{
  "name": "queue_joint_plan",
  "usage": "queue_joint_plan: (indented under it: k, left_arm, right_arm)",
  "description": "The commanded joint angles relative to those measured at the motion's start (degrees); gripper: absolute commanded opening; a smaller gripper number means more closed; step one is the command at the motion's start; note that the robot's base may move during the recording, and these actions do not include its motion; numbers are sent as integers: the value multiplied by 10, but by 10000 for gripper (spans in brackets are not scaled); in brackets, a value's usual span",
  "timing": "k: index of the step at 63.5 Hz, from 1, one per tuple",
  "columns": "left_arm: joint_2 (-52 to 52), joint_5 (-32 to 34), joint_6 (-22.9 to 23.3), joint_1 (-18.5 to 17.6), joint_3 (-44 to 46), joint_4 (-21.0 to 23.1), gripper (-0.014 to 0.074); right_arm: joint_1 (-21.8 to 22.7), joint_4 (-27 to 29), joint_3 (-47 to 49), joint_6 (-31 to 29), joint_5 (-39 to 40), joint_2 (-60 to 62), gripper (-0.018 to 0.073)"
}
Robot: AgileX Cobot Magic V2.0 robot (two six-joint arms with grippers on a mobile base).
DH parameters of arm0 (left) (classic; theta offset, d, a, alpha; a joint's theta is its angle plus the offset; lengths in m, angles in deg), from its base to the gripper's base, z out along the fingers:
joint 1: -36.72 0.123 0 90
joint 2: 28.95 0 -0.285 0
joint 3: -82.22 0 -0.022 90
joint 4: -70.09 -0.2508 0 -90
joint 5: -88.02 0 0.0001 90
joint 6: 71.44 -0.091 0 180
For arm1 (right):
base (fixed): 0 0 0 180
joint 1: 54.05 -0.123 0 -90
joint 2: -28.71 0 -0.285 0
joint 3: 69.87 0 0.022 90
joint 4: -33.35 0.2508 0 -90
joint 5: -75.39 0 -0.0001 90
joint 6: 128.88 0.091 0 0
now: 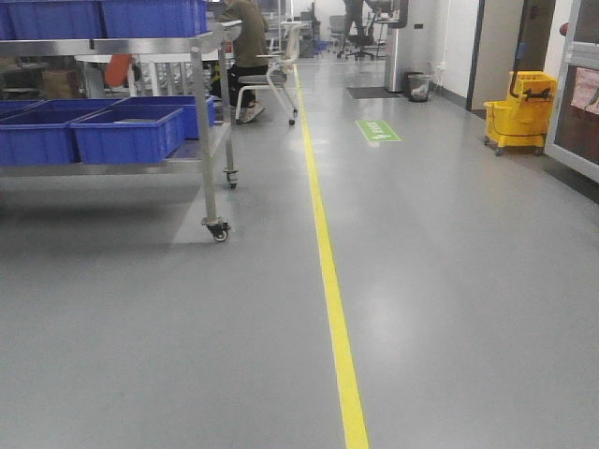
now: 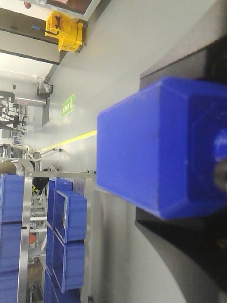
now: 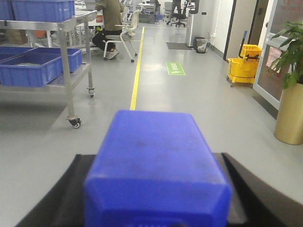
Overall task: Pick and sort blue part to right shelf
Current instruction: 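Drive the base through the aisle holding both blue parts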
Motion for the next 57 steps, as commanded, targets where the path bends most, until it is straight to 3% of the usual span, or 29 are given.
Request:
queue_joint_plan:
  k: [1, 57]
  left_arm:
    - [-7, 52, 4, 1, 16, -1, 353]
    - [-7, 52, 4, 1, 16, -1, 353]
  right_arm:
    - [4, -8, 16, -3, 52, -5, 412]
    - [4, -8, 16, -3, 52, -5, 412]
